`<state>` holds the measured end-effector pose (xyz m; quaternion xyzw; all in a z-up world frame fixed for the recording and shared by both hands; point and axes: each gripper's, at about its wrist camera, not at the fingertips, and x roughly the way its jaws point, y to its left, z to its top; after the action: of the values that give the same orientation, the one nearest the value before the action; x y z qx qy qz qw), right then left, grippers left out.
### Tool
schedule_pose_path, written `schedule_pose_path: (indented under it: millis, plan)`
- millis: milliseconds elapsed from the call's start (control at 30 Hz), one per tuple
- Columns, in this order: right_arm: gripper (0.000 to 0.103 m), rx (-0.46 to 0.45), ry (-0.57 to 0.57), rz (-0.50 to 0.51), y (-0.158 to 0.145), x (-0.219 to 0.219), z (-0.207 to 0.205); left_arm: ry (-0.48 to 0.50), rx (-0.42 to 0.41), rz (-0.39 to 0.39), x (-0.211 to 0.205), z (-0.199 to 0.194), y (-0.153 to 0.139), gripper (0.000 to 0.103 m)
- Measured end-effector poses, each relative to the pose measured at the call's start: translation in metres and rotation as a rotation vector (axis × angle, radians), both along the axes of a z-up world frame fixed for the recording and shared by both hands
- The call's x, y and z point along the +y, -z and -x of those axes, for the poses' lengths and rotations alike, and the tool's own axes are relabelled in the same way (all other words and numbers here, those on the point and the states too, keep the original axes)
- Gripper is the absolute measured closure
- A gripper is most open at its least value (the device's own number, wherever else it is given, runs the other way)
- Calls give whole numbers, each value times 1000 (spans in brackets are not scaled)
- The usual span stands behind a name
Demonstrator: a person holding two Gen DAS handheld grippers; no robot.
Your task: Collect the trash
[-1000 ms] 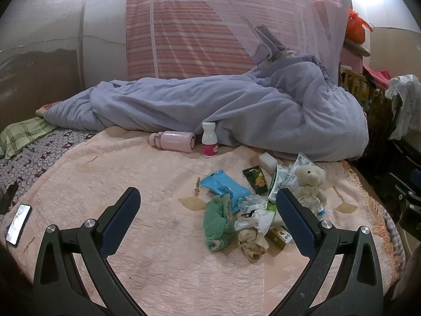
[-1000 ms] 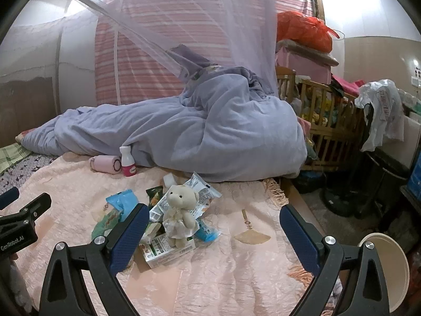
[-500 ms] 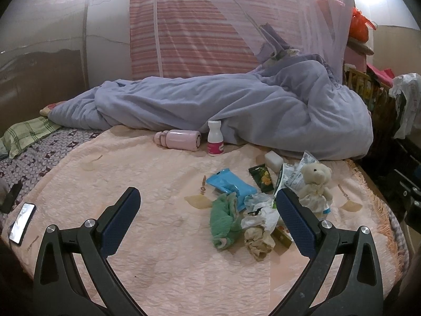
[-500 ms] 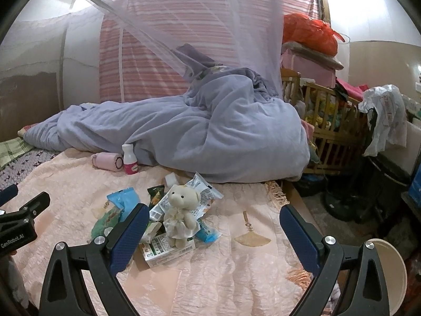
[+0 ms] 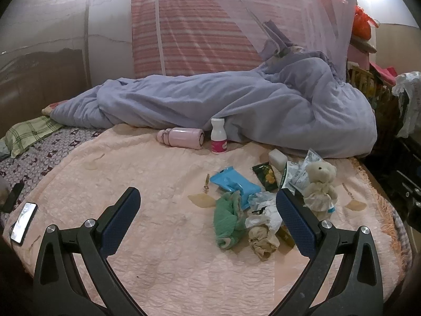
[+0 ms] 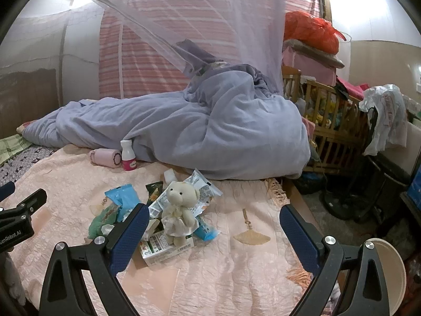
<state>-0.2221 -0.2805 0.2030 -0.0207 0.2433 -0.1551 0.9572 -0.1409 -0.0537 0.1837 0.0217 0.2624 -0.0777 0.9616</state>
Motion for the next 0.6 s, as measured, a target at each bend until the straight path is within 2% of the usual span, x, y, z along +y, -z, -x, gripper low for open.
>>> schedule_pose_path:
  millis: [600]
  plan:
    - [5,22,12,-21,9,-12,-3,17,19,-9,-15,4,7,1]
